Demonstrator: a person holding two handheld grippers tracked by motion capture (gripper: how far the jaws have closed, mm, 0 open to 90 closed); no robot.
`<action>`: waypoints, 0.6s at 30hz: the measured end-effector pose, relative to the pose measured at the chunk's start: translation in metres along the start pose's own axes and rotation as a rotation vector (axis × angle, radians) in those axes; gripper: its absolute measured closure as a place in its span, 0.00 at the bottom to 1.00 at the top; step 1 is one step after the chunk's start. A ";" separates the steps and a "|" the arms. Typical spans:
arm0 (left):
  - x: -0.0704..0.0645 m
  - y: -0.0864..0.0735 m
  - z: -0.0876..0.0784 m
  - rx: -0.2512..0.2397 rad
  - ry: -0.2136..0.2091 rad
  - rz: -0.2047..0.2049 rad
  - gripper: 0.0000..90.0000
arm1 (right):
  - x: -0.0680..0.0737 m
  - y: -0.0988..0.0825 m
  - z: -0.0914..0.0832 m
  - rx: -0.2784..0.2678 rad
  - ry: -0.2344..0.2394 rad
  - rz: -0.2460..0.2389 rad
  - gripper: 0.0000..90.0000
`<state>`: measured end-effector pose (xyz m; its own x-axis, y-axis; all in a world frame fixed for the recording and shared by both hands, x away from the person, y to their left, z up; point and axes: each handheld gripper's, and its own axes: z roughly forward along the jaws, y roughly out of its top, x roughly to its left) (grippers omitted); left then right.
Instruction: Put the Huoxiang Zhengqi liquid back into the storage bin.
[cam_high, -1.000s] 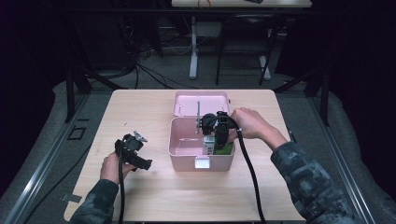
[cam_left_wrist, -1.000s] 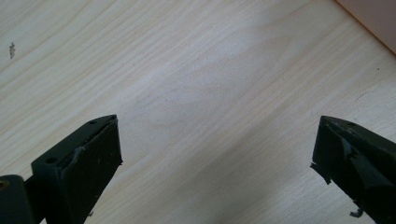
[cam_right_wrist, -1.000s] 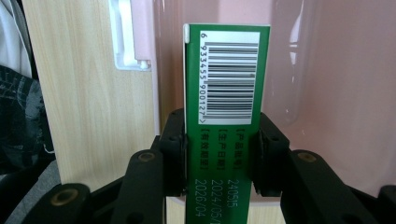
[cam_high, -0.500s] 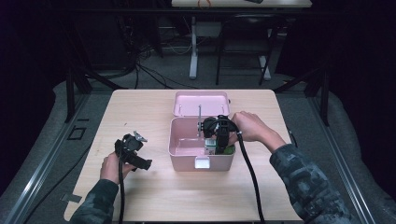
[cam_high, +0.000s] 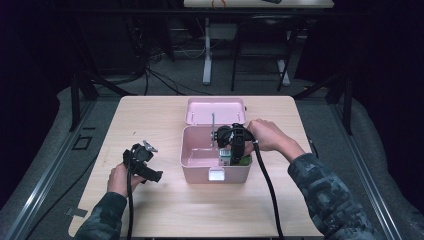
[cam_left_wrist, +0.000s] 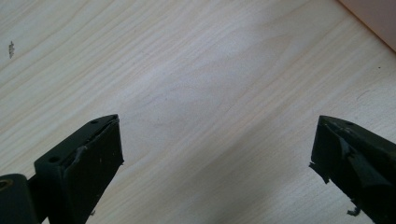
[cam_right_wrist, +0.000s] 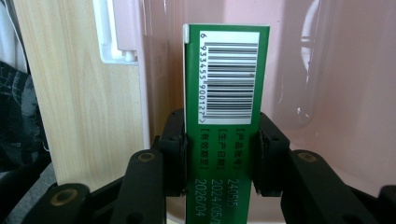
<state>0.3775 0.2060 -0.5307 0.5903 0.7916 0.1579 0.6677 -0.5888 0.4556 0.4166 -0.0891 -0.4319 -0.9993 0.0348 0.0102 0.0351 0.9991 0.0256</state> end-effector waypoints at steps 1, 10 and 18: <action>0.000 0.000 0.000 0.001 0.000 0.000 0.02 | 0.000 0.000 0.000 -0.001 -0.001 -0.001 0.69; 0.000 0.000 0.000 0.002 -0.001 0.000 0.02 | -0.001 -0.002 -0.004 -0.029 0.001 0.016 0.66; -0.001 0.000 0.000 0.003 -0.002 -0.001 0.02 | -0.004 -0.014 -0.015 -0.076 0.010 0.059 0.54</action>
<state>0.3775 0.2054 -0.5312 0.5901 0.7921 0.1559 0.6696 -0.5881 0.4536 0.4204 -0.1035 -0.4177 -0.9954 0.0931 0.0238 0.0950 0.9904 0.1002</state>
